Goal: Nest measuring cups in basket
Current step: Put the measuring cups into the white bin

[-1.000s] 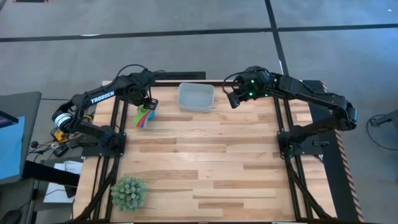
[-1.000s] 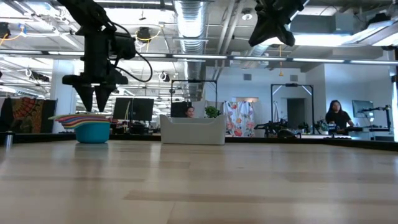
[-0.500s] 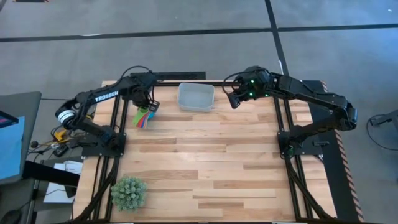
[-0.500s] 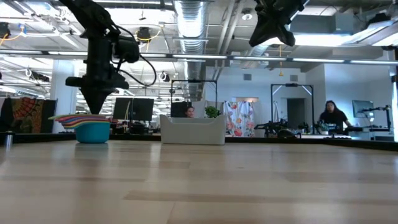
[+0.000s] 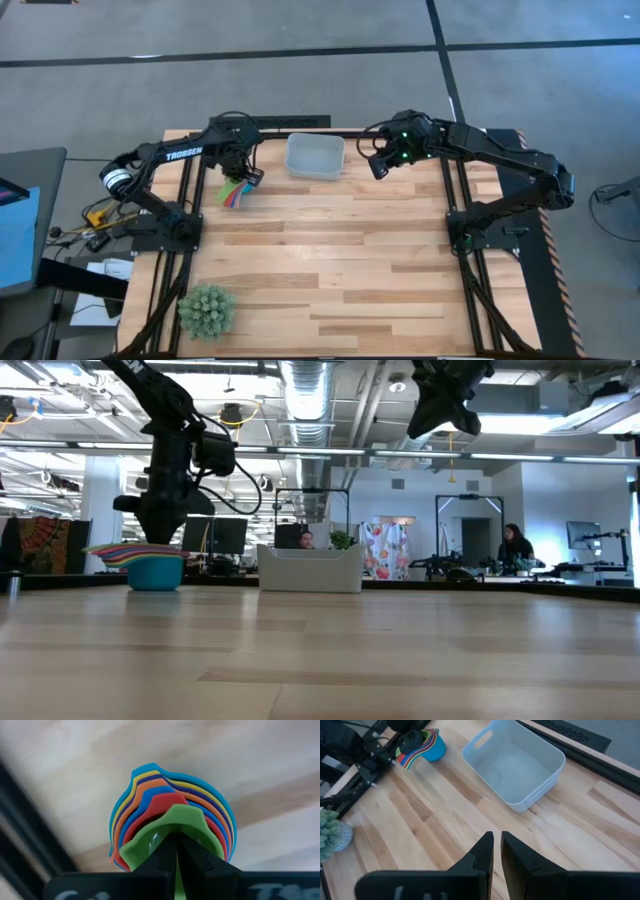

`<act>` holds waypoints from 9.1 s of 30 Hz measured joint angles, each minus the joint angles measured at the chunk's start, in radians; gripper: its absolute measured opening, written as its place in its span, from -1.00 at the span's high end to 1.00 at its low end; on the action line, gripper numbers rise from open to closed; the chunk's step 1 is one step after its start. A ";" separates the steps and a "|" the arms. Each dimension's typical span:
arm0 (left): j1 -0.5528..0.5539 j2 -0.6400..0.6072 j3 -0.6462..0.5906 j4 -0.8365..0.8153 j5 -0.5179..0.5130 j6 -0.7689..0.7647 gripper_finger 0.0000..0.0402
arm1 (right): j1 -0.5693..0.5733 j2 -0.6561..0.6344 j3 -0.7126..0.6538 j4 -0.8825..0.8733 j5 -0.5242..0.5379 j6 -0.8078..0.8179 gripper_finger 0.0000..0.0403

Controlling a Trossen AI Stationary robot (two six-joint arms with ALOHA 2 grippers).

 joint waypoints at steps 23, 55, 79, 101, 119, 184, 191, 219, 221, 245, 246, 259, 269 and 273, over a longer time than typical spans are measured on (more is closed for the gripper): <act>-0.472 0.009 0.036 0.100 0.164 -0.469 1.00 | -0.023 -0.002 0.000 -0.024 -0.005 -0.105 0.70; -0.346 -0.090 0.156 -0.043 0.269 -0.140 0.07 | 0.033 0.000 -0.001 -0.029 -0.083 -0.051 0.70; -0.353 -0.135 -0.028 -0.302 0.213 -0.025 0.10 | 0.276 0.306 0.000 0.329 -0.068 0.221 0.70; -0.611 -0.134 -0.103 0.094 0.302 -0.420 0.30 | 0.279 0.317 0.000 0.321 -0.025 0.273 0.83; -0.646 -0.211 0.001 -0.088 0.144 -0.408 0.30 | 0.271 0.504 -0.001 0.672 -0.109 0.389 0.26; -0.543 -0.331 -0.204 0.183 0.151 0.065 0.29 | 0.269 0.901 0.362 0.482 -0.034 0.490 -0.42; -0.543 -0.326 -0.260 0.257 0.118 0.122 0.30 | 0.254 0.901 0.362 0.515 -0.052 0.474 -0.42; -0.562 -0.326 -0.294 0.397 0.094 0.078 0.30 | 0.273 0.952 0.362 0.546 -0.080 0.473 -0.42; -0.566 -0.326 -0.294 0.415 0.091 0.070 0.30 | 0.276 0.952 0.362 0.549 -0.081 0.474 -0.42; -0.586 -0.198 -0.294 0.566 0.112 0.006 0.30 | 0.300 0.944 0.364 0.433 -0.074 0.464 0.23; -0.586 -0.199 -0.294 0.566 0.108 0.002 0.30 | 0.300 0.943 0.364 0.431 -0.074 0.462 0.28; -0.585 -0.198 -0.291 0.563 0.090 -0.013 0.30 | 0.302 0.945 0.364 0.413 -0.054 0.405 0.47; -0.524 -0.365 -0.143 0.248 0.076 0.042 0.30 | 0.290 0.867 0.357 0.329 -0.074 0.324 0.48; -0.476 -0.482 -0.060 0.150 0.019 0.069 0.30 | 0.271 0.830 0.359 0.293 -0.091 0.296 0.49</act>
